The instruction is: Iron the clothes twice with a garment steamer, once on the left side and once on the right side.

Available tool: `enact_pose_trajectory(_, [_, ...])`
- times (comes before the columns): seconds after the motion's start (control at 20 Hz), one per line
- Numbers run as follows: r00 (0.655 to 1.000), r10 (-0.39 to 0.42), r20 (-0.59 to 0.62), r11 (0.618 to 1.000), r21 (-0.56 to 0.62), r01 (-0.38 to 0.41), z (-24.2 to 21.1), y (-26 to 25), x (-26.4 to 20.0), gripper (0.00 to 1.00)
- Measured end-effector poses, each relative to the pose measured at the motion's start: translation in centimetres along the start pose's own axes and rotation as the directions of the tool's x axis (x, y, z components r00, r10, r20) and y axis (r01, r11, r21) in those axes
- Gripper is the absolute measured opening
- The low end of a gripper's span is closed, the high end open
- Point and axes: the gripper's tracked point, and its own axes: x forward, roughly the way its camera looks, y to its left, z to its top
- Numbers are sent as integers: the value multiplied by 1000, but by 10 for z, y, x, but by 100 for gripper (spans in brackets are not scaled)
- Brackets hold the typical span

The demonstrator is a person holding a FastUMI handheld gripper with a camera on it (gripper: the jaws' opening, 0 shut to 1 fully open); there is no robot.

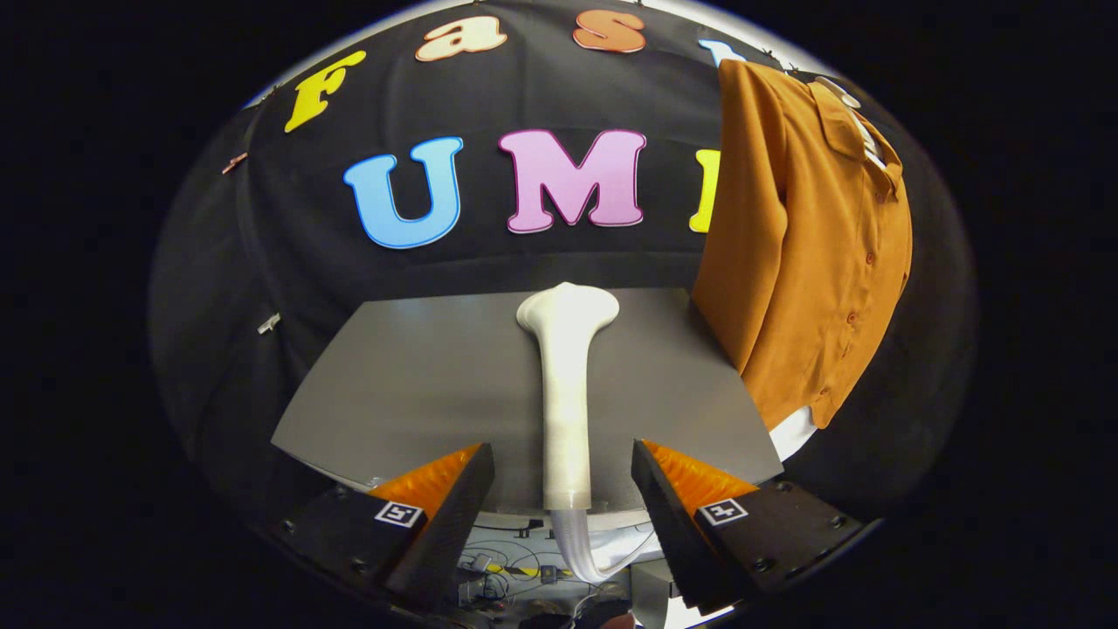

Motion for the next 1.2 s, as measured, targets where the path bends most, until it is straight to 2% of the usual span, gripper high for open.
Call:
enact_pose_trajectory(0.05, [1000, 5, -17, 1000, -2, -5, -5, 2, 7, 98])
enact_pose_trajectory(0.15, [999, -9, -49, 1000, 2, 9, -9, 1, 24, 84])
enact_pose_trajectory(0.3, [996, -30, -80, 1000, 5, 31, -18, -1, 38, 75])
enact_pose_trajectory(0.35, [996, -34, -81, 999, 6, 35, -20, -1, 41, 57])
enact_pose_trajectory(0.45, [997, -37, -72, 999, -16, 36, -23, -4, 48, 47])
enact_pose_trajectory(0.55, [999, -15, -41, 999, -48, 13, -17, -2, 40, 31])
enact_pose_trajectory(0.65, [1000, 8, -25, 998, -61, -10, -14, 1, 37, 25])
enact_pose_trajectory(0.8, [999, 35, 38, 998, -53, -33, -4, -2, 24, 25])
enact_pose_trajectory(0.95, [985, 66, 157, 997, -38, -60, 21, -5, -4, 25])
enact_pose_trajectory(1.05, [959, 97, 265, 995, -20, -95, 45, -9, -31, 24])
enact_pose_trajectory(1.2, [900, 134, 415, 991, -30, -133, 71, -19, -70, 24])
